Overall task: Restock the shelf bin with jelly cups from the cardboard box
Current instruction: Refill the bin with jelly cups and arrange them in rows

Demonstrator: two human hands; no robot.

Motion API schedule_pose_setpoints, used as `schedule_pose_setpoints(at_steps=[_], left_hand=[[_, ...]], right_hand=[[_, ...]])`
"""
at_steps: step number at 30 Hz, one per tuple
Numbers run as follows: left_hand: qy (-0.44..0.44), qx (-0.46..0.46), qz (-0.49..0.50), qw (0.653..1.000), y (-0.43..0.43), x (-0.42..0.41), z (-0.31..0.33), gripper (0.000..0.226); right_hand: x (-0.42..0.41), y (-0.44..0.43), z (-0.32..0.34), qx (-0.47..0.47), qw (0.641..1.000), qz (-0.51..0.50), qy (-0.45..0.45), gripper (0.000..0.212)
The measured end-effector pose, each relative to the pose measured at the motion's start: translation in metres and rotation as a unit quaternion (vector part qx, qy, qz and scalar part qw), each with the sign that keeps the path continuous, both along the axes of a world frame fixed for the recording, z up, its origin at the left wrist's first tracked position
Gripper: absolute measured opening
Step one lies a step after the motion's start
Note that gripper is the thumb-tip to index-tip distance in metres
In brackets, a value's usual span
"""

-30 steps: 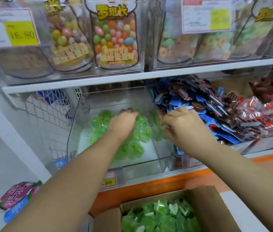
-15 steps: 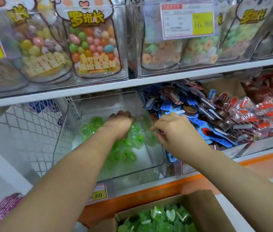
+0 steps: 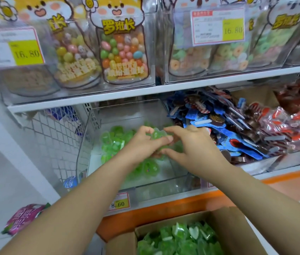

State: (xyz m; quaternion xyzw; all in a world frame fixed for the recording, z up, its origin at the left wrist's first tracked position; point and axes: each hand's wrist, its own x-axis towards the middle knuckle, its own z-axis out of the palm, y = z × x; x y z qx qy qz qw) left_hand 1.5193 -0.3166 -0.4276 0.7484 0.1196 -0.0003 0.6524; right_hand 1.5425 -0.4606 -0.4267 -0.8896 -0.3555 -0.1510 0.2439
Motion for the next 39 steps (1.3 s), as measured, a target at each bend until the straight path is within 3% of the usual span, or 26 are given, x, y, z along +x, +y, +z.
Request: schedule_pose_setpoints(at_steps=[4, 7, 10, 13, 16, 19, 30, 34, 39], left_hand=[[0.019, -0.131, -0.003, 0.991, 0.0, -0.014, 0.009, 0.025], [0.013, -0.136, -0.002, 0.991, 0.011, -0.02, 0.013, 0.001], [-0.01, -0.051, 0.022, 0.998, 0.018, -0.02, 0.008, 0.016], [-0.006, -0.011, 0.022, 1.0, 0.022, -0.014, 0.001, 0.02], [0.04, 0.045, 0.012, 0.998, 0.028, -0.003, -0.013, 0.021], [0.106, 0.139, -0.008, 0.985, 0.027, 0.009, -0.029, 0.024], [0.158, 0.311, 0.006, 0.937, 0.015, 0.037, -0.057, 0.008], [0.154, 0.408, 0.001, 0.9, 0.014, 0.04, -0.063, 0.009], [0.085, 0.572, -0.03, 0.815, 0.016, 0.034, -0.059, 0.007]], right_hand=[[-0.002, 0.002, 0.005, 0.039, 0.999, 0.011, 0.029, 0.041], [0.007, -0.003, 0.011, 0.072, 0.992, 0.021, 0.096, 0.03], [0.011, -0.005, 0.012, 0.053, 0.989, 0.028, 0.134, 0.023], [0.011, -0.01, 0.015, 0.024, 0.993, 0.006, 0.113, 0.034], [0.01, -0.019, 0.018, -0.054, 0.996, -0.058, 0.044, 0.045], [0.009, -0.023, 0.014, -0.108, 0.991, -0.068, 0.044, 0.042], [0.013, -0.025, 0.003, -0.093, 0.992, -0.056, 0.059, 0.031], [0.013, -0.026, 0.001, -0.083, 0.993, -0.052, 0.062, 0.029], [0.012, -0.025, -0.001, -0.076, 0.994, -0.051, 0.057, 0.025]])
